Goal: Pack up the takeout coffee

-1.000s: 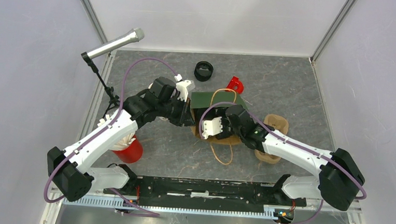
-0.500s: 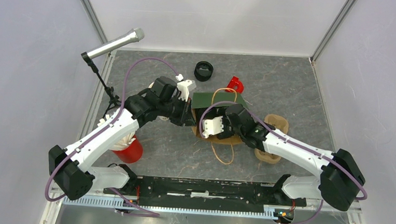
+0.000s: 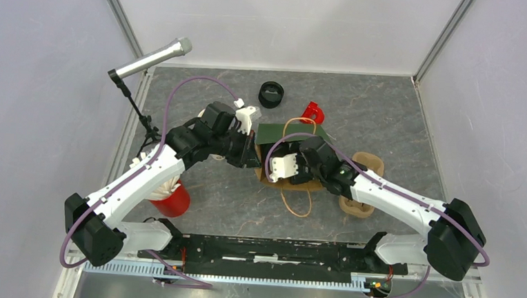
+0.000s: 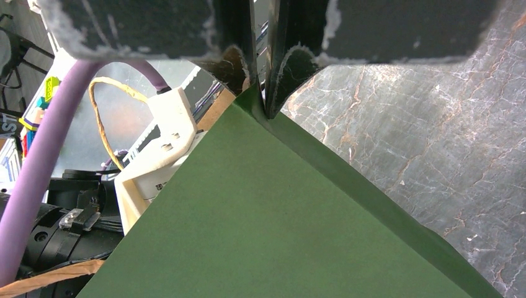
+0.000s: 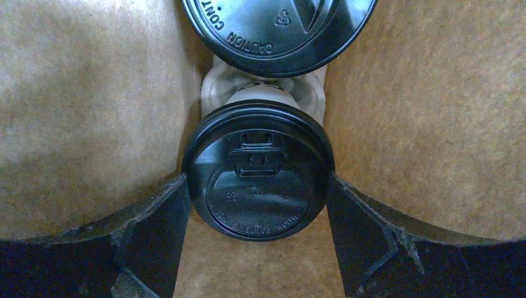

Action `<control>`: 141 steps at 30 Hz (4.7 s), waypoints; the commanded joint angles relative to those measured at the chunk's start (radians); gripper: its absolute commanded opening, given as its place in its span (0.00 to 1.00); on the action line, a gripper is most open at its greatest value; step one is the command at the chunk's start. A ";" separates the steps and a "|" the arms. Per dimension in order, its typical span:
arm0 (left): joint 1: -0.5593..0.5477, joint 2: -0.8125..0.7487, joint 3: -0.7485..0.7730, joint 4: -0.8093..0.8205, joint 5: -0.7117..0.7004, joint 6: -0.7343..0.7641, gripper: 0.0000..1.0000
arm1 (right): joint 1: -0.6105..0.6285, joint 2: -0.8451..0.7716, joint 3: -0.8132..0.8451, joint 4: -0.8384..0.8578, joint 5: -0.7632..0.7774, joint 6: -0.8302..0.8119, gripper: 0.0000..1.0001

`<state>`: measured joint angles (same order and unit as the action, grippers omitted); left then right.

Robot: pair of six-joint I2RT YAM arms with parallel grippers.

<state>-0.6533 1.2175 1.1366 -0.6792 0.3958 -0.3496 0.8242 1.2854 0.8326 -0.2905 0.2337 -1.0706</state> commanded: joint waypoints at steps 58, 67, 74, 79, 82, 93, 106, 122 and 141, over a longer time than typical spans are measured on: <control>-0.003 0.009 0.053 -0.001 -0.025 -0.029 0.16 | -0.087 0.128 -0.056 0.227 -0.028 0.037 0.41; 0.014 0.010 0.077 -0.051 -0.159 -0.054 0.37 | -0.089 0.118 -0.056 0.231 -0.023 0.037 0.41; 0.014 0.017 0.081 0.011 -0.128 -0.081 0.46 | -0.093 0.106 -0.065 0.223 -0.022 0.037 0.41; 0.015 0.018 0.064 0.026 -0.151 -0.077 0.51 | -0.095 0.101 -0.063 0.221 -0.019 0.035 0.41; 0.015 0.031 0.058 0.048 -0.144 -0.083 0.48 | -0.096 0.101 -0.063 0.222 -0.021 0.036 0.41; 0.014 0.059 0.058 0.062 -0.157 -0.087 0.42 | -0.096 0.103 -0.041 0.209 -0.016 0.027 0.41; 0.015 0.074 0.055 0.102 -0.140 -0.081 0.21 | -0.097 0.104 -0.049 0.201 -0.016 0.019 0.41; 0.015 0.076 0.048 0.124 -0.065 -0.100 0.02 | -0.121 0.112 -0.090 0.245 -0.016 0.001 0.41; 0.015 0.098 0.046 0.153 -0.048 -0.121 0.02 | -0.131 0.125 -0.016 0.184 -0.022 0.021 0.48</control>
<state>-0.6388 1.3121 1.1667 -0.5625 0.3161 -0.4294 0.7071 1.4094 0.7799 0.0109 0.2283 -1.0882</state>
